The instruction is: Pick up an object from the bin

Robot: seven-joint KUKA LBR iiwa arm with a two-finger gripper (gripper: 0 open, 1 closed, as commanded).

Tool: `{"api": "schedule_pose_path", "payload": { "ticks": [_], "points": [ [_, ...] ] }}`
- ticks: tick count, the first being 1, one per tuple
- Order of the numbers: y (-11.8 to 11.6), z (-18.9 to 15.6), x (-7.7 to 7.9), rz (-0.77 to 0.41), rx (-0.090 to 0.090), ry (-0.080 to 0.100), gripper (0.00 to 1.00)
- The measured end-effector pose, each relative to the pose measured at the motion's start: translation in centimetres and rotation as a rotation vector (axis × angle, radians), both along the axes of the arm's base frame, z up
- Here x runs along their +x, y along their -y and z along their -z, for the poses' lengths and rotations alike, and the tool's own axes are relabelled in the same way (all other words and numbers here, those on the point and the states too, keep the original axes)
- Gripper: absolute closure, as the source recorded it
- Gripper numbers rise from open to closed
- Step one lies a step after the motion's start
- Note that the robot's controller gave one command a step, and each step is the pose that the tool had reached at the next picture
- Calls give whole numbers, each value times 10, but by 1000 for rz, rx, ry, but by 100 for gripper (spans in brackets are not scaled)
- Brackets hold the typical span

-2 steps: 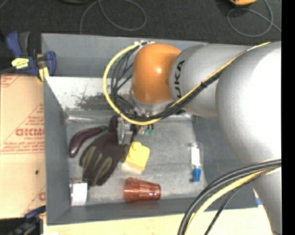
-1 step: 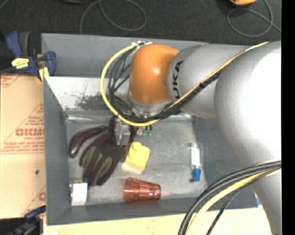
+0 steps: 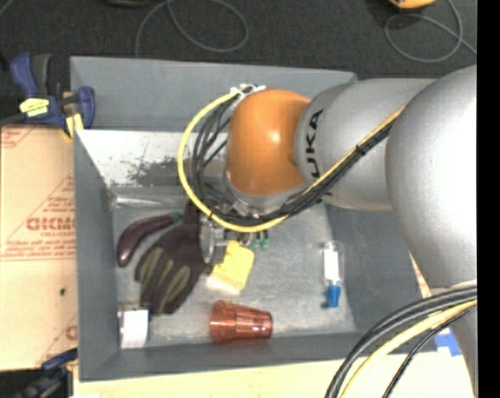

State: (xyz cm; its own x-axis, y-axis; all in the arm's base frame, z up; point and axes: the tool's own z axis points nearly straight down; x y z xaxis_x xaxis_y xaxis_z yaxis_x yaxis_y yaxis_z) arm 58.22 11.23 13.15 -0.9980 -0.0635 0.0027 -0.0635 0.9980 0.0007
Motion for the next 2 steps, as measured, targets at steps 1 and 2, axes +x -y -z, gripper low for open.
{"api": "schedule_pose_path", "payload": {
  "ticks": [1,2],
  "points": [
    [0,-3,5,-8,0,3,100],
    [6,32,5,-177,0,0,0]
  ]
}}
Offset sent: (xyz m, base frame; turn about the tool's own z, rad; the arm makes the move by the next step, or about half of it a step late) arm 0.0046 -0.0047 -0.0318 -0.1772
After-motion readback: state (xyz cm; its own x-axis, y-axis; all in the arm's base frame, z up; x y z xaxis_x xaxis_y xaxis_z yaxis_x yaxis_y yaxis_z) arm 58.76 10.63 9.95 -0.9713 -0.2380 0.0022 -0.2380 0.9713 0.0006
